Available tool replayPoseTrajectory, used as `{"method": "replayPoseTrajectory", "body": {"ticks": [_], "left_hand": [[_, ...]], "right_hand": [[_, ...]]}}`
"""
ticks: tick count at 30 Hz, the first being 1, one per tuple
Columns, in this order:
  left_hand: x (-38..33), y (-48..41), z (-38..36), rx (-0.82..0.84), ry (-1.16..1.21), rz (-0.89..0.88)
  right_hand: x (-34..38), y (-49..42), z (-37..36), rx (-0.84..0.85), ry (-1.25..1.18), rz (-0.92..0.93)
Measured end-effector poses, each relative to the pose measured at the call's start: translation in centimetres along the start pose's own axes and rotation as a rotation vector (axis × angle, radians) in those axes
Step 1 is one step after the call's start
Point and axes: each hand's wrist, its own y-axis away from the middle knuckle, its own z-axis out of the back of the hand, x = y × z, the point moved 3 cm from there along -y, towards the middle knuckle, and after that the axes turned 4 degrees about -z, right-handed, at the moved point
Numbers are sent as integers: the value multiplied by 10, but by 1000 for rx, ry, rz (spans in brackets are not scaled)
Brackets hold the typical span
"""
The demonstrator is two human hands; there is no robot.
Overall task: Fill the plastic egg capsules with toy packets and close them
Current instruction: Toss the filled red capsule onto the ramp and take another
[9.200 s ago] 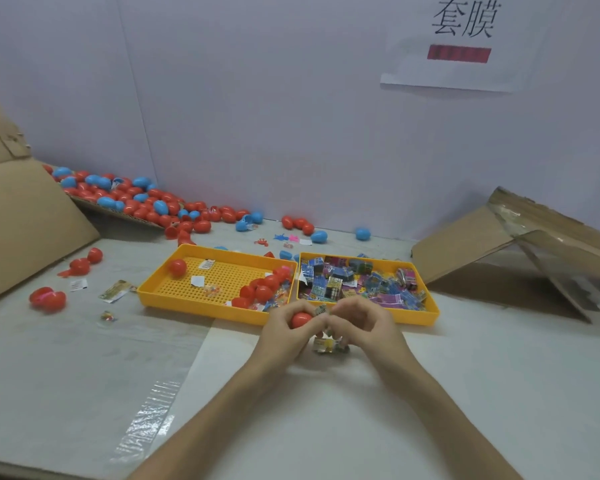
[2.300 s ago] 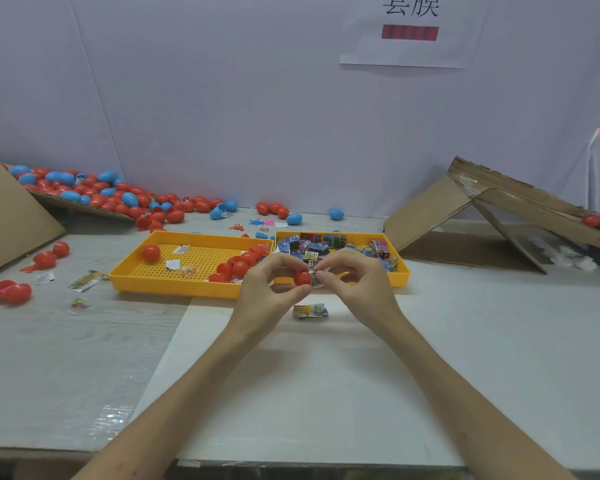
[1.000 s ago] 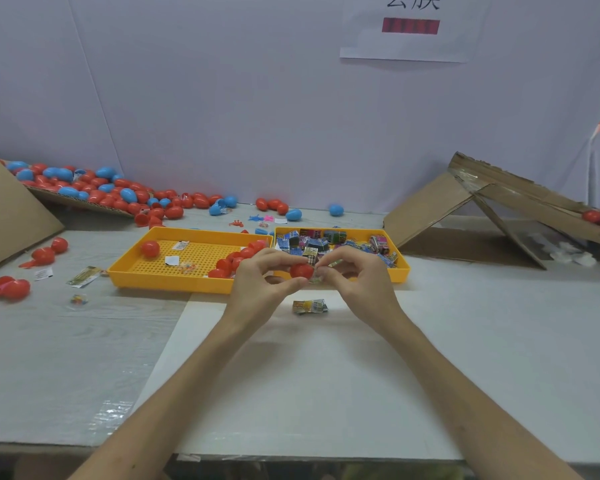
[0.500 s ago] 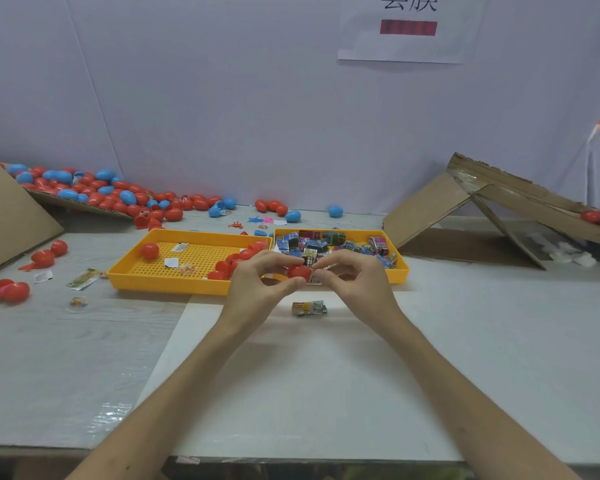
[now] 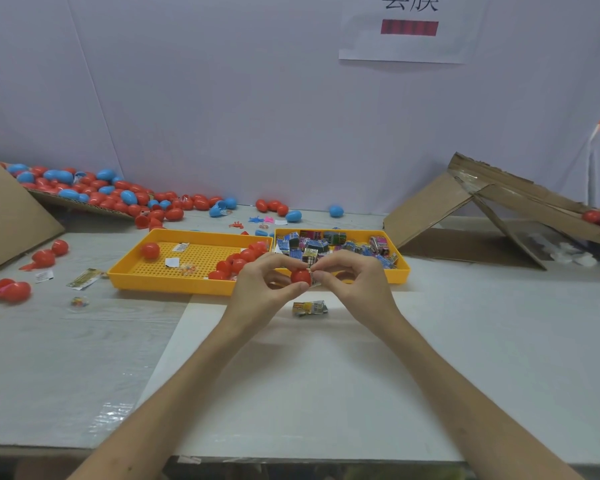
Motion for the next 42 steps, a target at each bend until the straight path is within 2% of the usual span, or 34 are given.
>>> {"method": "replayPoseTrajectory", "body": {"ticks": [13,19,24,29,34,42], "left_hand": [[2,1,-2,25,-22,-9],[4,1,-3,26,61,46],[7,-1,-1,-13,197,136],[7,-2,3,-59,212,148],[7,-1,3,-32,256,149],[6,0,2,7,383,179]], "right_hand": [[0,1,-3,47,16,-31],[-1,0,-1,15,11,-20],[0,-2,0,0,-93,-75],[-6,-2,-4,98,-187,-167],[-6,2,-12,239,-245,-211],[-5,3,-13,315,-266,-211]]}}
